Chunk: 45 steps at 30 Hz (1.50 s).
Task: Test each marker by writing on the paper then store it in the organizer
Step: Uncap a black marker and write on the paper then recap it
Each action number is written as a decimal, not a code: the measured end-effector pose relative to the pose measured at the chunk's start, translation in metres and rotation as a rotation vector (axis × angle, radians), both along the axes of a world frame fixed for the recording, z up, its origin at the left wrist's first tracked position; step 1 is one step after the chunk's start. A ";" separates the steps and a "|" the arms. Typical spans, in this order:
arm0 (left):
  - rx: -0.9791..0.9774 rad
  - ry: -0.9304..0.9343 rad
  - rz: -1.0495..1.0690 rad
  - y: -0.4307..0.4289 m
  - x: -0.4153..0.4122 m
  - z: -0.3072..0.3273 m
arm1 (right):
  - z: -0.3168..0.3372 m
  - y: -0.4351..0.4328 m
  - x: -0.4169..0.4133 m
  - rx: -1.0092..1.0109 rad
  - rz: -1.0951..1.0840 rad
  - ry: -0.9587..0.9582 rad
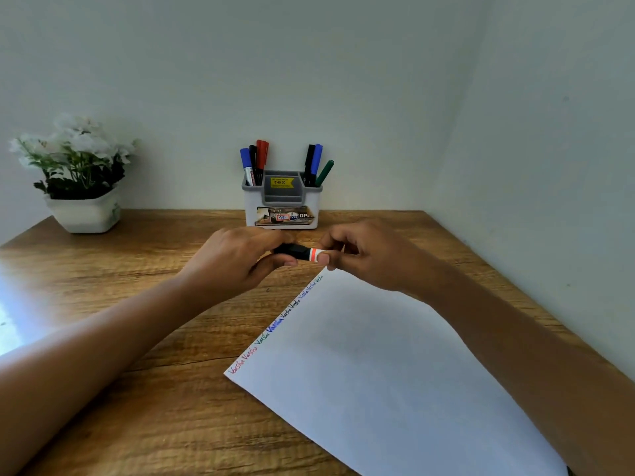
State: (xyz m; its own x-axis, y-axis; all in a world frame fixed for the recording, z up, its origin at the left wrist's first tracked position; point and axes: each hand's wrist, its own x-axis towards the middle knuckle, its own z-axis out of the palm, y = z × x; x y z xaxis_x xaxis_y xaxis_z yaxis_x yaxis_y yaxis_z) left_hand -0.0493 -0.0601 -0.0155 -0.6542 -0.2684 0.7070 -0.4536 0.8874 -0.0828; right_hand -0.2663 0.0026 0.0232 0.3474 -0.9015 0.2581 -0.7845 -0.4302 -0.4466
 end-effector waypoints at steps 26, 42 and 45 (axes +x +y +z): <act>0.317 -0.109 -0.073 0.000 0.004 -0.003 | 0.000 -0.009 -0.069 0.514 0.067 -0.982; 0.601 -0.459 -0.114 0.002 -0.008 -0.014 | -0.034 -0.030 -0.014 0.342 -0.147 -0.867; 0.632 -0.458 -0.115 0.001 -0.008 -0.014 | -0.038 -0.036 -0.016 0.415 -0.142 -0.824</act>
